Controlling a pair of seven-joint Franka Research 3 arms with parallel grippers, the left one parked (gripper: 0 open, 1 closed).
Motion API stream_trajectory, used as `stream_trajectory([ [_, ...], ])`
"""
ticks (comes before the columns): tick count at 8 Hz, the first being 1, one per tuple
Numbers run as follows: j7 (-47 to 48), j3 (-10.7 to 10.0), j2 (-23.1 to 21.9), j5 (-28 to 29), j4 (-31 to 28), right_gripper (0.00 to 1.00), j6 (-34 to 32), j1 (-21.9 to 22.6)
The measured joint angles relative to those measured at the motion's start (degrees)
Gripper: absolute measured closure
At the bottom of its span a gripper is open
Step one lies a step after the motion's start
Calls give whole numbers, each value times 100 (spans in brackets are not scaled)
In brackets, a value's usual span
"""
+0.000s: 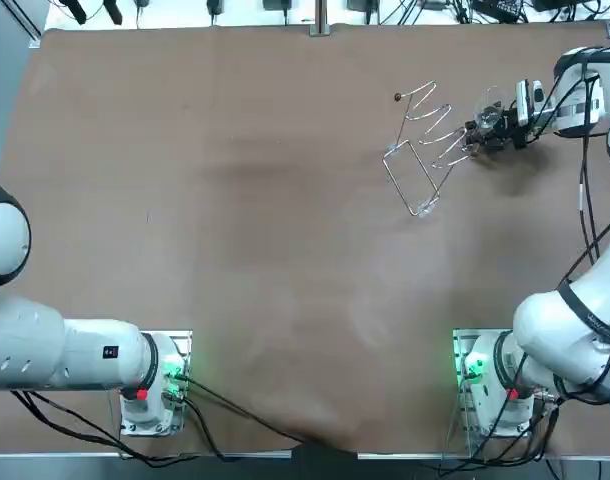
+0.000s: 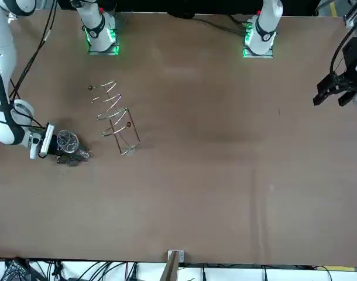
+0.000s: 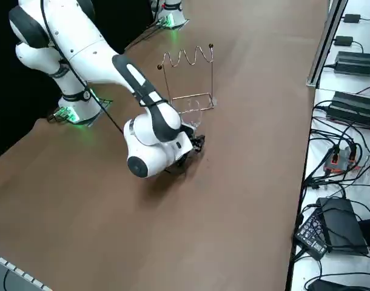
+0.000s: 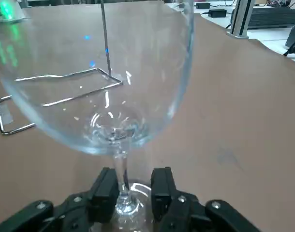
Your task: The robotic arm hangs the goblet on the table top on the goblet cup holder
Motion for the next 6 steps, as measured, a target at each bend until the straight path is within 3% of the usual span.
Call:
stream_trajectory([
  [2, 0, -7, 0, 1, -15, 70, -1, -26],
  [3, -2, -5, -11, 31, -17, 88, -59, -40],
  [6, -7, -7, -23, 33, -18, 89, -42, -59],
])
